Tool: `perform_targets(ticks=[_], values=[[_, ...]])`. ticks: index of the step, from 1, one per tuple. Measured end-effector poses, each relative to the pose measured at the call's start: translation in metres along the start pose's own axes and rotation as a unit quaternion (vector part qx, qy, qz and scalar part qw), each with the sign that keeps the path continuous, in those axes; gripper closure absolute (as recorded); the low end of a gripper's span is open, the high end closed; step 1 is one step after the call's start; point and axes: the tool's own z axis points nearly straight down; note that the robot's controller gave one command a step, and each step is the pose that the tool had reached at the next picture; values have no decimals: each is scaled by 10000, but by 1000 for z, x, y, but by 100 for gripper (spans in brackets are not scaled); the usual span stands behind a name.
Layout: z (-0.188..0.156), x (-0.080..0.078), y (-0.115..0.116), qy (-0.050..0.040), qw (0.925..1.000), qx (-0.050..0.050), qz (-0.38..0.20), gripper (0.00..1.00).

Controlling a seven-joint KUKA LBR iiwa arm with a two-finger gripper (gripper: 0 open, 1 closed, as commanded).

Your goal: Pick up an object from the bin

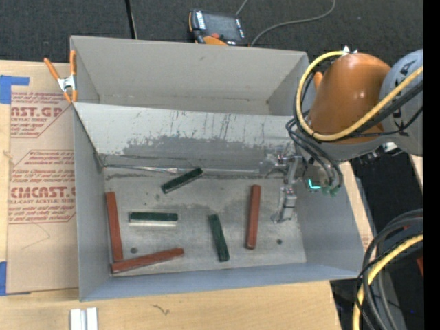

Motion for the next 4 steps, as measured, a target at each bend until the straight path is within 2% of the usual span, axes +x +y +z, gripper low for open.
perform_targets(ticks=[1,2,3,4], values=[[135,-24,-2,-20,9749,-1,-2226,0],[102,-4,1,-37,9259,11,-3778,0],[103,-10,1,-38,9126,9,-4089,0],[134,-16,1,-26,9001,3,-4357,0]])
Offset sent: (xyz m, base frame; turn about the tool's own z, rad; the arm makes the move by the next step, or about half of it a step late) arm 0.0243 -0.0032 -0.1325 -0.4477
